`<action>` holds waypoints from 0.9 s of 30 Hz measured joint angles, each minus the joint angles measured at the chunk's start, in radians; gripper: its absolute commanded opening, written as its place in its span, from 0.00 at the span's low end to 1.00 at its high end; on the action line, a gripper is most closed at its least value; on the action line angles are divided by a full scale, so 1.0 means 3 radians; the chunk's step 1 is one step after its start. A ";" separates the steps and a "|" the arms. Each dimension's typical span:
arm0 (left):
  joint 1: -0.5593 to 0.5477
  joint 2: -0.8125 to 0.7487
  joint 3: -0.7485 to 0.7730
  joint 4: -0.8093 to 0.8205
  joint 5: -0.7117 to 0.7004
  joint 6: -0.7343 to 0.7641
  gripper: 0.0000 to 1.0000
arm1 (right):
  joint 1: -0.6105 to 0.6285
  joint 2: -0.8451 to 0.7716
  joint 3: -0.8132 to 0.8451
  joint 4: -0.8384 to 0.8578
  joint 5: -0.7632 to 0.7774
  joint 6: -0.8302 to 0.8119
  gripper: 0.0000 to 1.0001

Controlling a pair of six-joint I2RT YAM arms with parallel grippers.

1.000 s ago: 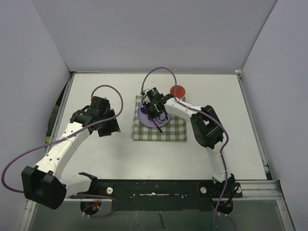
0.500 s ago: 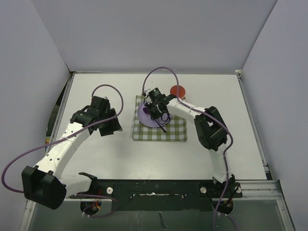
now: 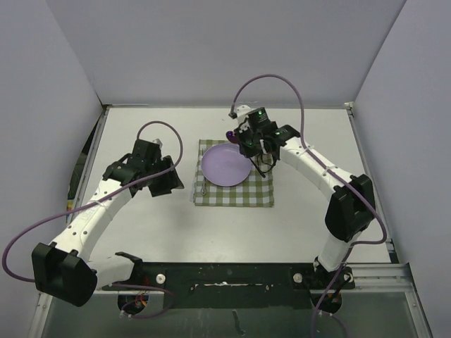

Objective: Set the dinner table for one person
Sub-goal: Adjust the spoon with the napkin.

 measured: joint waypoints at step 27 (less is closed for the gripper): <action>-0.0142 0.0263 0.0004 0.0278 0.0179 -0.0076 0.48 | -0.0645 -0.0167 -0.0744 -0.0704 -0.0128 0.0453 0.00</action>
